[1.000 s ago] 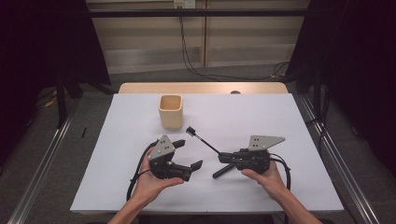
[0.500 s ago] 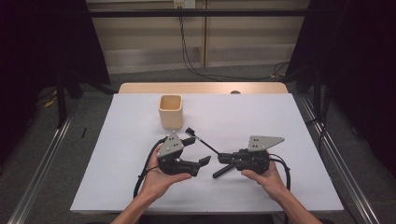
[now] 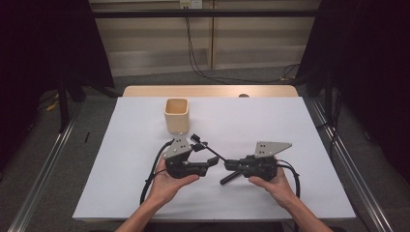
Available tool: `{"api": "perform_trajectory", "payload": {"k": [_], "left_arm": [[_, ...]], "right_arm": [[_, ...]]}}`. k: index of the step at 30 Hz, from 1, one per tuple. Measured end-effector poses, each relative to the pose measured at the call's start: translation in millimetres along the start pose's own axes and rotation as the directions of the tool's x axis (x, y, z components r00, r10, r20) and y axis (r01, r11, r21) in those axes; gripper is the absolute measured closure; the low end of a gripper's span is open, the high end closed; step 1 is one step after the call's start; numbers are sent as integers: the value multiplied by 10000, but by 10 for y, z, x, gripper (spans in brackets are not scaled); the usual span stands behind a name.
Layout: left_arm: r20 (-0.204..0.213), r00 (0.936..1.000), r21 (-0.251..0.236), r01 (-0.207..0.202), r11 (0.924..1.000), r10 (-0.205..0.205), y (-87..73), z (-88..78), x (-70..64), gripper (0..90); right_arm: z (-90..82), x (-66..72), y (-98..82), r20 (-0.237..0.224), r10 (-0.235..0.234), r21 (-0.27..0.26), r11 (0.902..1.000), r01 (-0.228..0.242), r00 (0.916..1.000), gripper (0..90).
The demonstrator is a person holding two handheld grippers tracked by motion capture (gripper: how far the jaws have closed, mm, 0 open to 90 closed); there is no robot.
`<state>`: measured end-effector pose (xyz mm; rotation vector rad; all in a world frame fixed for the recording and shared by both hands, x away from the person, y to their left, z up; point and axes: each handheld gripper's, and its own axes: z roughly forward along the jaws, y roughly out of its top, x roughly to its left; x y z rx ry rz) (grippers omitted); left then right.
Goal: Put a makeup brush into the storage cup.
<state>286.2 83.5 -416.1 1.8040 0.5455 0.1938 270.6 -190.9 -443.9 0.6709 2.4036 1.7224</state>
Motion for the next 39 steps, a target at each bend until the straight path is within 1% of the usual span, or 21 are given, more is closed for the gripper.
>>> {"api": "perform_trajectory", "payload": {"k": [1, 2, 3, 4, 5, 6, 8, 10, 13, 15, 18, 20, 23, 24, 25, 28, 30, 31, 32, 34, 39], "left_arm": [[9, 10000, -45, 97, 9999, -97, 1, 0, 1, 377], [-126, 9998, -109, 118, 9999, -119, 5, 2, 0, 390], [-123, 9998, -132, 177, 9998, -178, 16, 4, 2, 395], [-134, 9998, -199, 162, 9997, -165, 26, 9, 9, 420], [-369, 9991, -239, 188, 9995, -197, 34, 5, 2, 425], [-397, 9990, -319, 184, 9993, -197, 37, 7, 4, 444], [-320, 9990, -376, 305, 9988, -317, 46, 15, 8, 477], [-325, 9991, -451, 244, 9987, -259, 51, 4, 1, 538], [-344, 9990, -472, 265, 9985, -281, 56, -4, 1, 572], [-293, 9992, -500, 241, 9985, -255, 53, 0, 2, 587], [-205, 9993, -448, 293, 9986, -302, 50, -1, -3, 605], [-74, 9991, -558, 421, 9976, -426, 49, 5, -3, 624], [61, 9972, -603, 746, 9954, -743, 57, 8, 13, 645], [153, 9957, -732, 919, 9931, -911, 58, 14, 17, 648], [197, 9952, -680, 975, 9929, -963, 67, 12, 24, 659], [358, 9927, -785, 1175, 9900, -1150, 88, 13, 15, 703], [460, 9919, -758, 1214, 9897, -1182, 111, 18, 4, 727], [468, 9926, -778, 1157, 9902, -1122, 122, 23, 3, 737], [445, 9922, -725, 1192, 9902, -1162, 134, 20, -2, 743], [583, 9907, -836, 1277, 9883, -1230, 146, 29, -9, 760], [629, 9898, -776, 1324, 9882, -1277, 164, 43, -19, 778]], "right_arm": [[-2, 1, 0, 1, -23, 4, 10000, 23, 10000, 862], [-3, 3, -1, -5, -15, 2, 10000, 15, 10000, 862], [-5, 4, -1, -5, -21, 0, 10000, 21, 10000, 862], [-7, 4, -1, -19, -18, -15, 10000, 18, 10000, 862], [-10, 3, -1, -14, -18, -2, 10000, 18, 10000, 862], [-10, 3, -3, 7, -2, -45, 10000, 2, 10000, 862], [-10, 3, -5, 20, -5, -44, 10000, 5, 10000, 862], [-12, 0, -8, 81, 9, -44, 10000, -8, 10000, 862], [-14, -8, -15, 112, 30, -46, 10000, -29, 9999, 861], [-8, -12, -19, 103, 83, -73, 9999, -82, 9999, 862], [-6, -9, -22, 153, 10, 3, 10000, -10, 9999, 862], [-6, -7, -27, 154, -43, 41, 10000, 42, 9999, 862], [1, -9, -32, 137, -59, 85, 9999, 58, 9999, 862], [3, -8, -32, 134, -77, 90, 9999, 76, 9999, 862], [6, -7, -33, 132, -91, 89, 9999, 90, 9999, 862], [5, -1, -36, 129, -116, 132, 9998, 115, 9998, 861], [15, 5, -40, 79, -109, 142, 9998, 108, 9999, 861], [19, 6, -40, 92, -110, 166, 9998, 108, 9999, 861], [22, 8, -40, 89, -104, 166, 9998, 103, 9999, 861], [24, 10, -39, 77, -113, 148, 9998, 112, 9999, 861], [27, 11, -49, 78, -84, 154, 9998, 83, 9999, 860]]}}
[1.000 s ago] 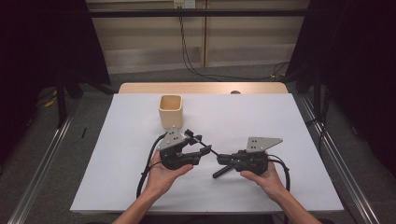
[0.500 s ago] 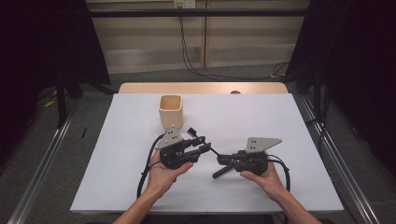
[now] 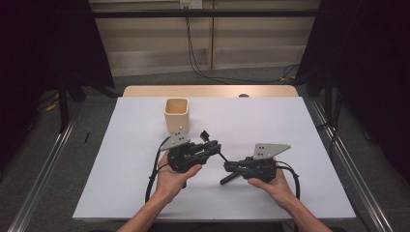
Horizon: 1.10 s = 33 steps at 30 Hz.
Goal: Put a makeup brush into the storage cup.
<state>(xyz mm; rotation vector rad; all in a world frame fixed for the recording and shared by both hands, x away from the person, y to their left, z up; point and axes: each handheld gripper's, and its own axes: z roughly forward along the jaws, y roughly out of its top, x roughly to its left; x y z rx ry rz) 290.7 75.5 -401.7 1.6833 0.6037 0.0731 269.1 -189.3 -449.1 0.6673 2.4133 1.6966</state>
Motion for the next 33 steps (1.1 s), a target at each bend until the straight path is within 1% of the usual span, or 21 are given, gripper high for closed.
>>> {"api": "perform_trajectory", "payload": {"k": [1, 3, 7, 8, 10, 11, 14, 18, 20, 23, 27, 29, 31, 32, 33], "left_arm": [[-58, 10000, 26, -48, 10000, 49, 0, 7, -1, 781], [-149, 9999, 65, 21, 10000, -20, -10, 29, 0, 778], [160, 9996, 47, 248, 9997, -249, -10, 45, 3, 804], [160, 9995, 18, 261, 9997, -262, -6, 46, 2, 809], [309, 9985, -41, 463, 9989, -462, 0, 50, 3, 819], [302, 9989, -13, 346, 9994, -345, 3, 56, -6, 820], [390, 9991, 23, 182, 9998, -183, 9, 75, -31, 828], [585, 9978, -36, 307, 9995, -304, 19, 76, -46, 844], [675, 9975, -18, 230, 9997, -228, 28, 76, -59, 853], [742, 9971, -30, 155, 9999, -152, 38, 82, -84, 856], [752, 9971, -63, 133, 9999, -128, 41, 78, -90, 857], [685, 9976, -61, 77, 10000, -72, 44, 71, -89, 857], [652, 9977, -68, 164, 9998, -159, 48, 63, -80, 857], [602, 9981, -70, 152, 9999, -147, 50, 60, -76, 858], [596, 9981, -64, 157, 9999, -152, 52, 57, -70, 857]], "right_arm": [[2, -2, -2, 4, 3, 20, 10000, -3, 10000, 860], [10, -5, -9, 74, 24, 70, 10000, -24, 10000, 859], [27, -13, -34, 85, 109, 203, 9997, -111, 9999, 856], [28, -13, -35, 91, 111, 185, 9998, -113, 9999, 855], [28, -15, -30, 132, 85, 169, 9998, -87, 9999, 853], [29, -15, -32, 137, 98, 138, 9999, -100, 9999, 852], [28, -13, -35, 223, 90, 234, 9997, -96, 9997, 847], [21, -11, -34, 318, 114, 173, 9998, -119, 9994, 836], [18, -11, -32, 381, 119, 143, 9998, -124, 9992, 821], [17, -11, -30, 342, 142, 129, 9998, -146, 9993, 814], [19, -7, -30, 283, 166, 96, 9998, -169, 9995, 774], [18, -4, -27, 268, 191, 41, 9998, -192, 9995, 747], [13, 0, -24, 319, 242, -24, 9997, -242, 9992, 711], [8, 2, -20, 311, 365, -102, 9993, -362, 9989, 694], [5, 5, -18, 306, 374, -130, 9992, -371, 9988, 683]]}}
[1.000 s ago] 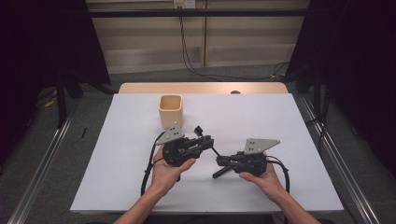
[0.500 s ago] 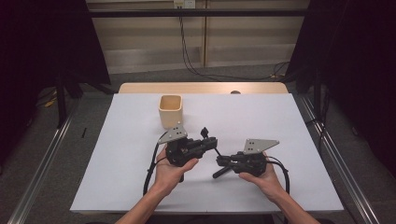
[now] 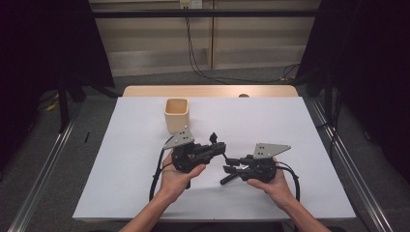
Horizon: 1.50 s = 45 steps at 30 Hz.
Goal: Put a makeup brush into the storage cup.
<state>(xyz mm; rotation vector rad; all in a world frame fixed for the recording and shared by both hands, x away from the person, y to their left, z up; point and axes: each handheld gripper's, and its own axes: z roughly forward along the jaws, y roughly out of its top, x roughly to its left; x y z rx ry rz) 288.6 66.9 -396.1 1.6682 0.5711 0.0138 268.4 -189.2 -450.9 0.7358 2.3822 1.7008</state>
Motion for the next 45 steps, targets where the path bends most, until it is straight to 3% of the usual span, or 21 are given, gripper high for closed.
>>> {"api": "perform_trajectory", "payload": {"k": [7, 15, 17, 23, 27, 32, 35, 37, 45], "left_arm": [[-92, 9999, 136, -110, 9998, 111, 7, -13, 2, 857], [-109, 9998, 357, -181, 9992, 185, 33, -35, 3, 857], [-140, 9997, 412, -211, 9989, 217, 38, -48, 13, 857], [-252, 9994, 499, -235, 9985, 248, 65, -104, 41, 857], [-392, 9989, 634, -244, 9977, 269, 63, -143, 66, 857], [-484, 9982, 770, -306, 9966, 344, 75, -199, 99, 857], [-623, 9971, 838, -392, 9957, 445, 107, -248, 123, 857], [-686, 9965, 963, -400, 9945, 467, 126, -283, 141, 857], [-1045, 9938, 1164, -269, 9928, 392, 171, -453, 263, 857]], "right_arm": [[-30, 0, 27, 213, 111, -282, 9995, -105, 9997, 423], [-85, 5, 64, 383, 135, -540, 9985, -114, 9992, 219], [-91, 3, 70, 451, 274, -579, 9980, -248, 9986, 131], [-111, -12, 79, 690, 501, -712, 9964, -452, 9964, 25], [-127, -24, 75, 901, 440, -589, 9975, -388, 9950, 6], [-156, -28, 73, 1098, 445, -791, 9962, -359, 9930, 9], [-172, 4, 72, 1794, 265, -821, 9966, -119, 9834, 31], [-186, 1, 68, 1710, 325, -829, 9964, -184, 9847, 32], [-253, -20, 36, 2553, 388, -787, 9967, -192, 9661, 38]]}}
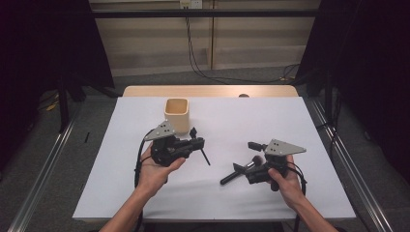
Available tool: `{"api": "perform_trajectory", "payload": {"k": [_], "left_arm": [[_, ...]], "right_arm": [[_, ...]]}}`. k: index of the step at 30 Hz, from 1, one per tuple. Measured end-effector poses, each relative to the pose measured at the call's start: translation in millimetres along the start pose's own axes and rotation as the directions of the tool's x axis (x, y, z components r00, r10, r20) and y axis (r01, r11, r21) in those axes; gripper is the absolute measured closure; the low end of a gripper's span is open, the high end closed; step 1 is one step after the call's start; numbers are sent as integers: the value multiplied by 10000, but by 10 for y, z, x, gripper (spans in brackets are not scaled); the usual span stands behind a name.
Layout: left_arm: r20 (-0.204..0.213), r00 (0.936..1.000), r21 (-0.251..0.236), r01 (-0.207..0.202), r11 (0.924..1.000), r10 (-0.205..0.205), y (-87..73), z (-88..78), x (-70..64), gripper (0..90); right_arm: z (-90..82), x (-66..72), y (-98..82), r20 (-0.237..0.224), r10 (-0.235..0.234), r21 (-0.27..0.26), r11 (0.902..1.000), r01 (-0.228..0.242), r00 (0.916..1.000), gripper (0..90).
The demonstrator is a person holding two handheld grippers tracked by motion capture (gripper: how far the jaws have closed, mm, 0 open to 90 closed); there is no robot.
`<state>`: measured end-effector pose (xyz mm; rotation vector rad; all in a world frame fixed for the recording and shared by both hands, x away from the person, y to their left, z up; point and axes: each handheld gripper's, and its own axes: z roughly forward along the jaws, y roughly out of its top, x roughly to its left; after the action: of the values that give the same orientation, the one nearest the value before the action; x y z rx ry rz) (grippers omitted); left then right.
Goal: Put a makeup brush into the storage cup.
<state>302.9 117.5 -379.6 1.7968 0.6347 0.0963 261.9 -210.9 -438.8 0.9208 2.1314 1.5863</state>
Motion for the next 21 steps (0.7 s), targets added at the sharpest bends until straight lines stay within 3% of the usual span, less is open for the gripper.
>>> {"api": "perform_trajectory", "payload": {"k": [4, 12, 18, 21], "left_arm": [[-229, 9997, 304, 54, 9995, -47, 4, -89, 82, 857], [-611, 9980, 468, 211, 9987, -183, 71, -281, 203, 857], [-833, 9964, 805, 189, 9966, -121, 99, -372, 265, 856], [-909, 9957, 981, 263, 9948, -173, 105, -390, 307, 856]], "right_arm": [[-41, -13, -32, 288, 20, 30, 10000, -21, 9996, 41], [-158, -66, -97, 788, 23, -391, 9992, 7, 9969, 40], [-271, -117, -165, 1361, 129, -590, 9982, -49, 9906, 40], [-337, -147, -229, 1650, 398, -665, 9974, -291, 9855, 43]]}}
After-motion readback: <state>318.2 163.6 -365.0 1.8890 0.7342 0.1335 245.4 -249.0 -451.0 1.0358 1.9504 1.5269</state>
